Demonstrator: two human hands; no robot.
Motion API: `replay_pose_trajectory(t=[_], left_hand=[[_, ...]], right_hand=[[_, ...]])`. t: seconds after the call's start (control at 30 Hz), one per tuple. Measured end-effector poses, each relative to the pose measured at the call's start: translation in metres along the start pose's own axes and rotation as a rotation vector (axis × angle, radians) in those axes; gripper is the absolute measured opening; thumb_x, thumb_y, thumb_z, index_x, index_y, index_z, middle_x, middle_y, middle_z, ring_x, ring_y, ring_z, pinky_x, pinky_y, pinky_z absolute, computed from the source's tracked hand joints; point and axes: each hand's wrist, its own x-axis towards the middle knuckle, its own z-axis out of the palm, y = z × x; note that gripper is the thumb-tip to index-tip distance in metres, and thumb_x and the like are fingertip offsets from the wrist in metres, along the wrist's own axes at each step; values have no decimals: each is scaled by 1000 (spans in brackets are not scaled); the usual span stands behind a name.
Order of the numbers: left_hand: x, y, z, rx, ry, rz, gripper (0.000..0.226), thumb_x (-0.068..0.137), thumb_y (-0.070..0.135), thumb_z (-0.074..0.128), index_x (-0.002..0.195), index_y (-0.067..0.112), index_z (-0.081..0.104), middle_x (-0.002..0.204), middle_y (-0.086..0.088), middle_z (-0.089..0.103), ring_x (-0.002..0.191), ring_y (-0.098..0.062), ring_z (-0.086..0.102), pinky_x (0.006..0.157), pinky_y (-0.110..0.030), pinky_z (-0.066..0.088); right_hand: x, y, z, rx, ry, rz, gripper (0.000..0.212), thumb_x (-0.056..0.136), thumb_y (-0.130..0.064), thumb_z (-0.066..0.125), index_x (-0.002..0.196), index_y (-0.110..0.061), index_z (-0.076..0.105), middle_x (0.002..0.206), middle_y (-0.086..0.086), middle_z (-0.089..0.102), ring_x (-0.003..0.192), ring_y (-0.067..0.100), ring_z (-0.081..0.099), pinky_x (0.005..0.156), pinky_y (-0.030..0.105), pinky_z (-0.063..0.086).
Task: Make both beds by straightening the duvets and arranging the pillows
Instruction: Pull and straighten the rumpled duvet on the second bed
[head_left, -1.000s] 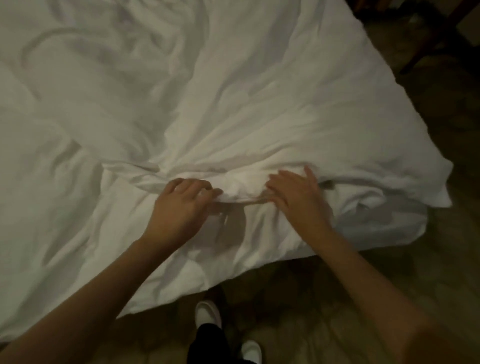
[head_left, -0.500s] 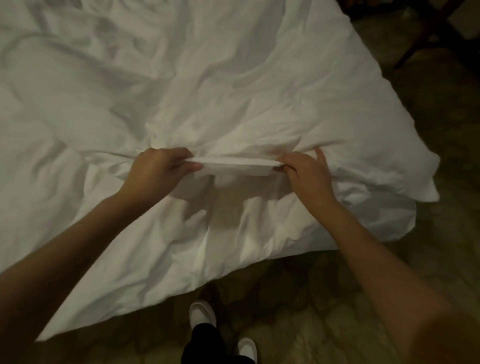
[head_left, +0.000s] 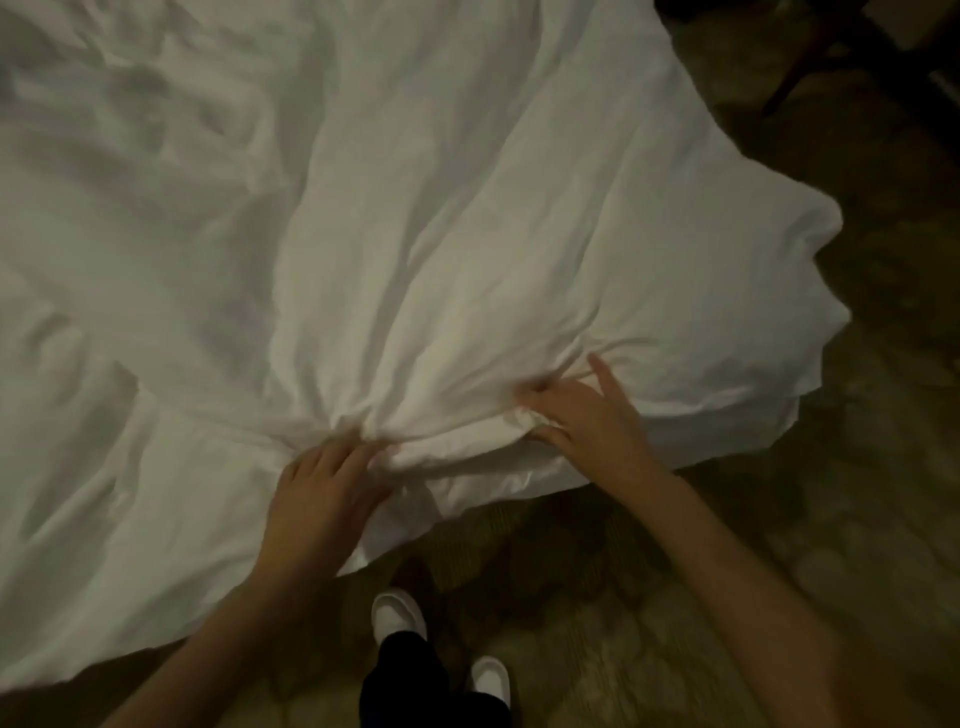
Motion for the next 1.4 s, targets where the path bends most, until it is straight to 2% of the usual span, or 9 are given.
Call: replay_pose_trajectory(t=[0.1, 0.3, 0.47, 0.7, 0.8, 0.9, 1.03, 1.2, 1.4], left_hand=[[17, 40, 5, -58, 108, 98, 44, 85, 38, 44, 120, 17, 59, 114, -10, 64, 100, -30, 60, 84, -38, 46], [59, 119, 28, -155, 75, 251, 39, 82, 30, 59, 119, 16, 63, 114, -9, 63, 100, -30, 62, 80, -38, 50], [91, 165, 44, -163, 28, 330, 63, 67, 26, 84, 124, 16, 58, 122, -11, 59, 104, -31, 61, 83, -38, 51], [130, 216, 51, -105, 78, 420, 77, 66, 27, 84, 135, 24, 50, 130, -11, 56, 113, -32, 57, 87, -42, 50], [145, 234, 58, -89, 107, 392, 76, 63, 32, 85, 132, 28, 51, 124, -8, 59, 109, -31, 58, 84, -40, 50], [158, 245, 64, -128, 153, 311, 55, 62, 24, 86, 113, 22, 65, 109, -6, 64, 94, -29, 62, 69, -35, 52], [169, 257, 67, -161, 170, 187, 25, 74, 24, 66, 98, 24, 71, 89, -2, 67, 78, -26, 66, 58, -30, 49], [180, 275, 63, -290, 181, 0, 15, 80, 14, 67, 93, 17, 75, 87, -3, 70, 80, -25, 65, 65, -22, 36], [184, 315, 39, -454, 311, -137, 8, 76, 6, 75, 85, 6, 75, 77, 7, 65, 71, -13, 61, 68, -8, 40]], right_hand=[[-16, 16, -7, 15, 141, 19, 46, 87, -44, 45, 116, -15, 66, 115, 3, 68, 110, 12, 52, 113, 38, 10], [-48, 56, -30, 34, 222, 191, 50, 90, -47, 43, 125, -17, 61, 135, 7, 56, 125, 23, 49, 113, 43, 22], [-57, 95, -46, 208, 304, 429, 47, 89, -37, 58, 132, -18, 54, 143, 8, 46, 131, 27, 40, 112, 45, 27], [-56, 144, -55, 428, 413, 669, 54, 89, -33, 62, 139, -20, 45, 151, 5, 34, 138, 23, 31, 107, 29, 26], [-57, 170, -57, 517, 428, 719, 60, 87, -41, 63, 141, -29, 40, 155, 0, 25, 141, 22, 26, 110, 41, 31], [-56, 203, -59, 670, 402, 807, 83, 77, -54, 67, 146, -35, 26, 158, -2, 14, 143, 24, 21, 110, 47, 31], [-50, 235, -51, 876, 360, 817, 116, 57, -64, 78, 150, -29, 17, 155, 0, 24, 140, 22, 27, 113, 49, 30], [-41, 251, -46, 872, 387, 800, 93, 71, -41, 80, 145, -30, 26, 142, 10, 34, 129, 28, 36, 106, 46, 36], [-29, 274, -85, 688, 417, 665, 86, 72, -51, 76, 143, -33, 31, 128, 11, 32, 122, 30, 35, 106, 51, 28]])
